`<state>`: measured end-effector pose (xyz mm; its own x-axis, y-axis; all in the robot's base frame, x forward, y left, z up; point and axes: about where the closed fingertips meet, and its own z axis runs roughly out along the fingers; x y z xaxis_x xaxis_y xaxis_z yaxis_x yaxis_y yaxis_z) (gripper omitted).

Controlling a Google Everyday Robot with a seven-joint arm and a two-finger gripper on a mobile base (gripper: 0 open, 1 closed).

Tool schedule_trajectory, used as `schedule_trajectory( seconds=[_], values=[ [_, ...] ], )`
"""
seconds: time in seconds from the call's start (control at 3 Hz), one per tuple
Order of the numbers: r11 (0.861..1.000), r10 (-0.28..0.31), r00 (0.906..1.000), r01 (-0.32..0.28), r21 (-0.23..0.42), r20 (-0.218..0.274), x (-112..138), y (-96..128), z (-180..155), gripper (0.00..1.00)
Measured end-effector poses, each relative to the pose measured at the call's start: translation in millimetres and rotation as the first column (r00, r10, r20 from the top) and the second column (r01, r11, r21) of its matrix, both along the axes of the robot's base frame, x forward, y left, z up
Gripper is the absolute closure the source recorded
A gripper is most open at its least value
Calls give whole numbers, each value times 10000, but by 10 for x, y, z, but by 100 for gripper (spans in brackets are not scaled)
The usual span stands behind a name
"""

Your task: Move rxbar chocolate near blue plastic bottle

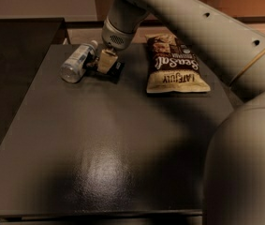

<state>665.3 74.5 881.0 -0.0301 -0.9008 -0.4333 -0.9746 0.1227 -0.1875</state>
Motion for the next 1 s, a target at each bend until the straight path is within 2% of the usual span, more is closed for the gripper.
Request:
schedule_trajectory(
  seconds=[0.33, 0.67, 1.0],
  values=[
    [10000, -35, 9999, 36, -82, 96, 121, 13, -101, 38],
    [10000, -10, 10000, 10, -93, 59, 117, 27, -124, 14],
    [9999, 13, 10000, -13, -105, 30, 116, 41, -146, 0]
  ],
)
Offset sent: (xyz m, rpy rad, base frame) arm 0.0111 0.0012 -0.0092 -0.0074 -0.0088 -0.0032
